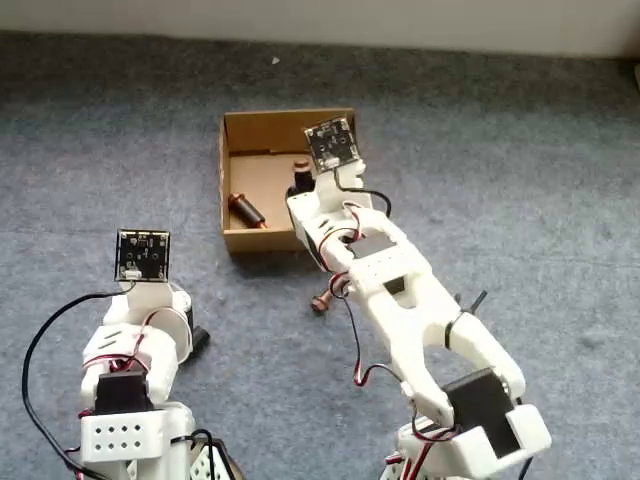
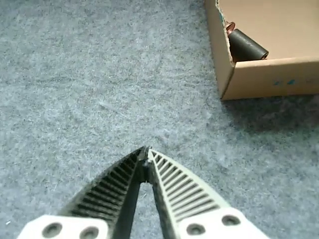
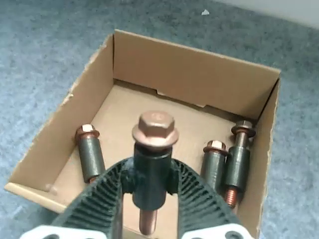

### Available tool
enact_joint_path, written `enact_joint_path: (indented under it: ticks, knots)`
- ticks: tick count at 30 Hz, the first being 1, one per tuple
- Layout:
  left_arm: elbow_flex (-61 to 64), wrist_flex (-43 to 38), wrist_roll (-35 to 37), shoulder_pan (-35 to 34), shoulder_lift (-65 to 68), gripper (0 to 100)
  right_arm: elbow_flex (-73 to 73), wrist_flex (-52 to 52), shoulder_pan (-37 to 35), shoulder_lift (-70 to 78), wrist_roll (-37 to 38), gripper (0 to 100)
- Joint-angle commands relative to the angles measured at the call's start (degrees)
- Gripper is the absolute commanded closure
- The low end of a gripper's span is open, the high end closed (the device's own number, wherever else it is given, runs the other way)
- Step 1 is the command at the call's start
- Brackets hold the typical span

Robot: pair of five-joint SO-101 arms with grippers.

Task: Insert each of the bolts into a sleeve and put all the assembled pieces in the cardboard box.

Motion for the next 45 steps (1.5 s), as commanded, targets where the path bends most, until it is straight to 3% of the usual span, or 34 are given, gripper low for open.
enact_joint_path:
  ticks: [1,6,10,20,25,30,35,40,45]
  knots:
    - [-0.3,-1.0,-0.4,-0.5,-0.5,99,-2.9,0.0,0.9,-0.2,1.5,98.6]
    - [-0.3,-1.1,-0.4,-0.5,-0.5,99,-2.9,4.7,0.8,-0.3,6.2,88.9]
    - [-0.6,-1.1,-0.4,-0.6,-0.5,99,-2.9,7.3,0.7,-2.1,6.2,88.5]
    - [-3.1,-1.1,0.9,-7.6,-0.5,99,-2.2,28.5,-9.3,-26.2,5.2,88.5]
    - [-4.7,-1.2,7.6,-15.3,-0.5,99,2.9,31.9,-17.3,-29.2,-10.8,88.5]
    - [-5.7,-1.3,11.3,-22.7,-0.5,99,5.2,29.2,-27.1,-25.4,-21.8,88.4]
    - [-5.7,-2.6,13.0,-27.1,-0.5,99,1.1,28.2,-30.5,-15.9,-32.8,88.2]
    - [-5.1,-4.1,13.0,-27.4,-0.4,99,-7.6,28.4,-31.4,-4.6,-38.4,88.2]
    - [-5.3,-4.1,13.1,-29.7,-0.4,99,-15.0,28.4,-32.7,4.1,-39.4,88.2]
